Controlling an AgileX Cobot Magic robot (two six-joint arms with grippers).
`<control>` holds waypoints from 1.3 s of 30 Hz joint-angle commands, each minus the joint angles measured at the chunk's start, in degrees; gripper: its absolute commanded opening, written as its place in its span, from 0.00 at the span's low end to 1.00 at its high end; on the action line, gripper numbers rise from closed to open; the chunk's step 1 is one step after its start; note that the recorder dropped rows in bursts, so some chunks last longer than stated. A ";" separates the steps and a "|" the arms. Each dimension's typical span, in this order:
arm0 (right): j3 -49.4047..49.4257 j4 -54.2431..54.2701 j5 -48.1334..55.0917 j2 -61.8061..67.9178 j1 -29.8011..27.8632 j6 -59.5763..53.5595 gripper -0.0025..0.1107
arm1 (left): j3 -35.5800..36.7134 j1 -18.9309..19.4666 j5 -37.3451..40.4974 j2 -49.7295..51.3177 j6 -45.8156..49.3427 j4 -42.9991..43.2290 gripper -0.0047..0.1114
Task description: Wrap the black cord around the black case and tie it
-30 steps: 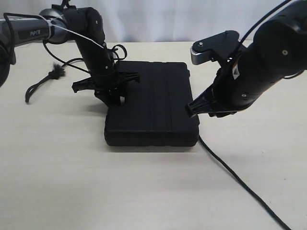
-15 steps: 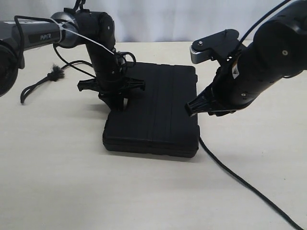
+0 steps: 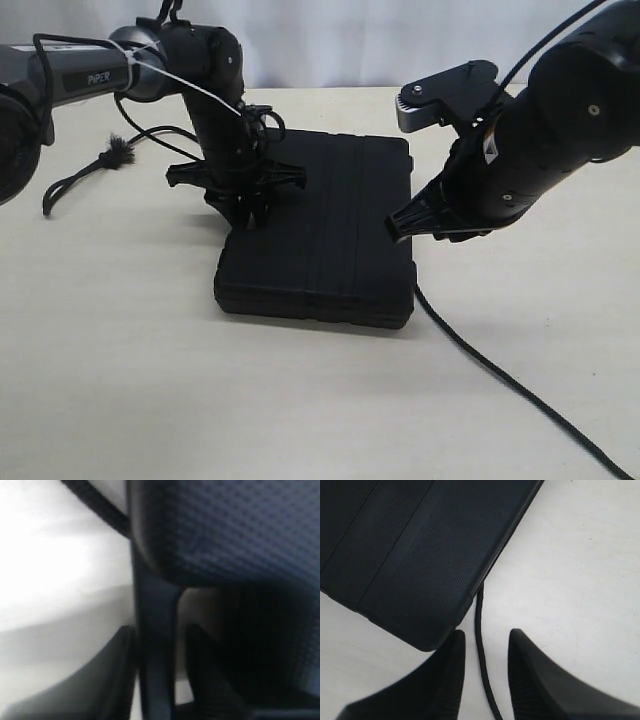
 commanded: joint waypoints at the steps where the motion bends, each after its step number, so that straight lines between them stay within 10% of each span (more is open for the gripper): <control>1: -0.27 -0.23 -0.46 0.06 -0.37 -0.25 0.28 | -0.06 -0.68 -2.22 -0.70 0.12 0.53 0.42; 15: -0.27 -0.23 -0.71 0.06 -0.37 -0.25 0.28 | -0.06 -0.41 -3.11 -0.70 1.88 0.53 0.41; 22: -0.27 -0.23 -1.40 0.06 -0.37 -4.72 0.28 | -0.06 -0.41 -1.01 -1.63 3.31 1.06 0.05; 30: -0.27 -1.05 -2.61 -4.41 -0.03 -7.15 0.28 | -0.06 -0.04 1.55 -6.59 3.46 1.25 0.04; 39: 8.69 -26.52 -8.25 -13.52 14.89 5.13 0.28 | -0.06 0.47 4.07 -11.09 3.59 -0.66 0.04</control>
